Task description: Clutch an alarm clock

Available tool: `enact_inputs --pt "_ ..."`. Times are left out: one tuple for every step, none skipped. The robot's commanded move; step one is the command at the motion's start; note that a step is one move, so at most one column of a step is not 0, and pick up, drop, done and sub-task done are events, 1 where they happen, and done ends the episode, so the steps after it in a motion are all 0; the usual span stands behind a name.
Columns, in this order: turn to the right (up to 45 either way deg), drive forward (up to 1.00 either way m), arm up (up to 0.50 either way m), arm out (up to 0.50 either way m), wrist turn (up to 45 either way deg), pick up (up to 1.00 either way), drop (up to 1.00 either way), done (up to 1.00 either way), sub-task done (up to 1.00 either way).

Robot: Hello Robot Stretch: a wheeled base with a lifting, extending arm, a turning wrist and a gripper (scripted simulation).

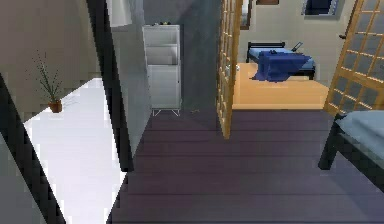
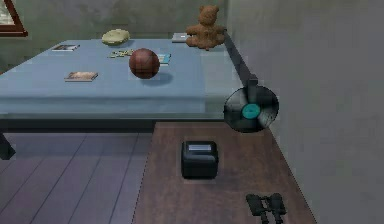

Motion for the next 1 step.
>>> enact_inputs --pt "0.0 0.00 0.50 0.00 0.0 0.00 0.00 0.00 0.00"
